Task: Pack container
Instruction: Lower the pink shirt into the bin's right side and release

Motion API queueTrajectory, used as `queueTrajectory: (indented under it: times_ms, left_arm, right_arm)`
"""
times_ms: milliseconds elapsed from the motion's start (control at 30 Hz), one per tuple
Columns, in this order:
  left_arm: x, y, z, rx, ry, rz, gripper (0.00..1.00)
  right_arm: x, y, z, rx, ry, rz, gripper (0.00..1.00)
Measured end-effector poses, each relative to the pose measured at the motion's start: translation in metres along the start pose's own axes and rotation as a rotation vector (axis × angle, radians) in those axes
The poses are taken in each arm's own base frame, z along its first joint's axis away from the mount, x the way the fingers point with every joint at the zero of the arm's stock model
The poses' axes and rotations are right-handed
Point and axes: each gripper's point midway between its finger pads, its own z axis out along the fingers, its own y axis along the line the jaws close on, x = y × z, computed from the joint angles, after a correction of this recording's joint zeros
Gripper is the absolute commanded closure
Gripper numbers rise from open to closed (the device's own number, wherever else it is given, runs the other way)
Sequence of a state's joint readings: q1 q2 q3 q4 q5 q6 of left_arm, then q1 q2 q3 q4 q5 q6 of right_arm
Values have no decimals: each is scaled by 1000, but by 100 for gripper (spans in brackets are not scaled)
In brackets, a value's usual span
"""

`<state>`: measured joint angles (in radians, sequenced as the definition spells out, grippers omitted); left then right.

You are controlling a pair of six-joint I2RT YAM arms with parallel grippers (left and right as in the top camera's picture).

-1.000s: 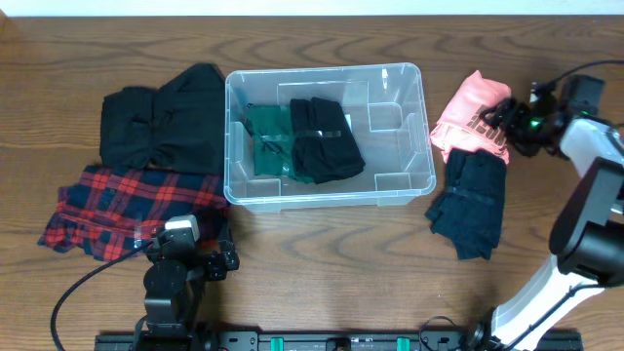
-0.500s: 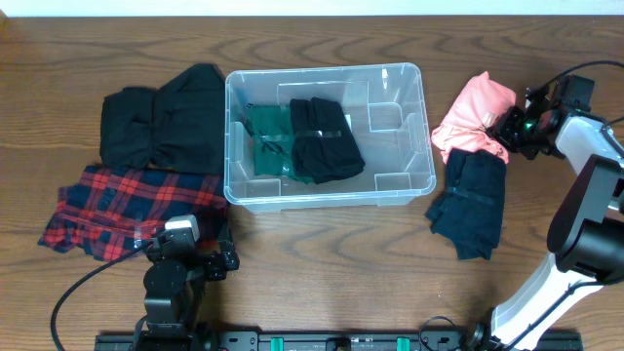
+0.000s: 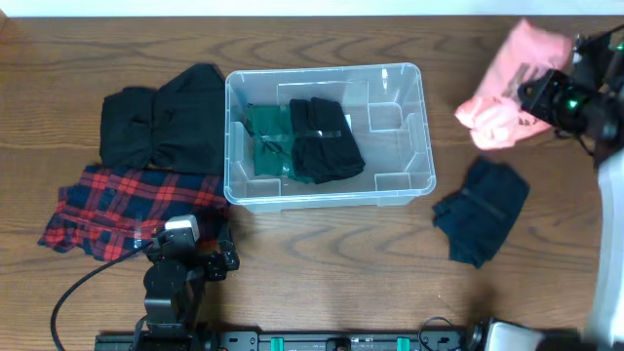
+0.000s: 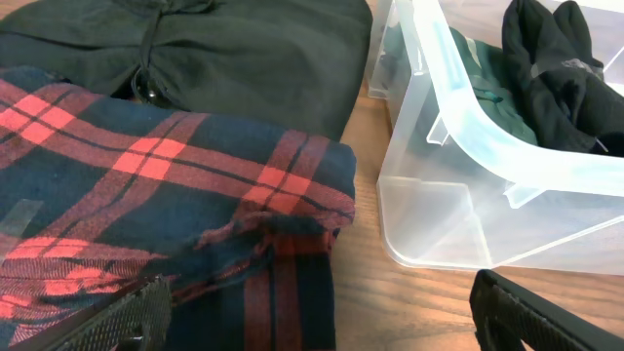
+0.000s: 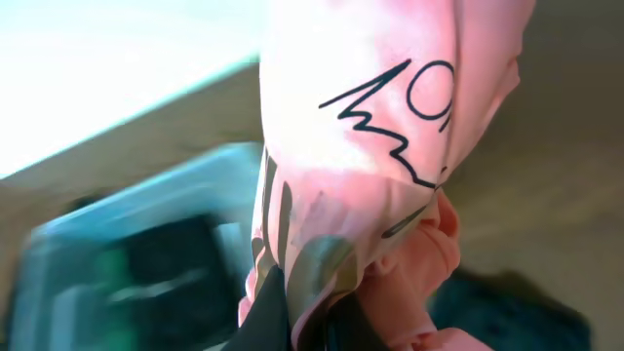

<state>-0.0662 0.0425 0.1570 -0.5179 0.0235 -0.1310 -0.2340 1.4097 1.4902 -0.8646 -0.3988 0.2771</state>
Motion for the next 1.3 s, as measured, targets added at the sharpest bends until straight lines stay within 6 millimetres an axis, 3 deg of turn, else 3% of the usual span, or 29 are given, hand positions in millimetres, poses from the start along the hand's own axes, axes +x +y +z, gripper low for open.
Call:
queueTrajectory:
  times_ms: [100,200,333,500,667,800,833,867,900,933,1033,1167,1300]
  left_arm:
    - [0,0,0,0,0,0,2]
    - [0,0,0,0,0,0,2]
    - [0,0,0,0,0,0,2]
    - [0,0,0,0,0,0,2]
    - [0,0,0,0,0,0,2]
    - [0,0,0,0,0,0,2]
    - [0,0,0,0,0,0,2]
    - [0,0,0,0,0,0,2]
    - [0,0,0,0,0,0,2]
    - [0,0,0,0,0,0,2]
    - [0,0,0,0,0,0,2]
    - [0,0,0,0,0,0,2]
    - [0,0,0,0,0,0,2]
  right_arm:
    - [12,56,-26,-141,-13,-83,99]
    - [33,90,-19,-225,54,-104,99]
    - [73,112,22,-260,218,-70,99]
    - [113,121,86,-268,328,-39,99]
    - [150,125,139,-261,417,-36,99]
    - [169,115,166,-212,468,-25,98]
    - [173,107,173,-180,476,-23,94]
    - [176,100,178,-149,482,-23,76]
    - [179,93,183,-116,485,-27,66]
    - [182,86,186,-88,489,-35,65]
    - [184,70,189,-20,491,-70,66]
    - [185,53,176,69,499,-117,65]
    - [159,60,152,81,409,-175,85]
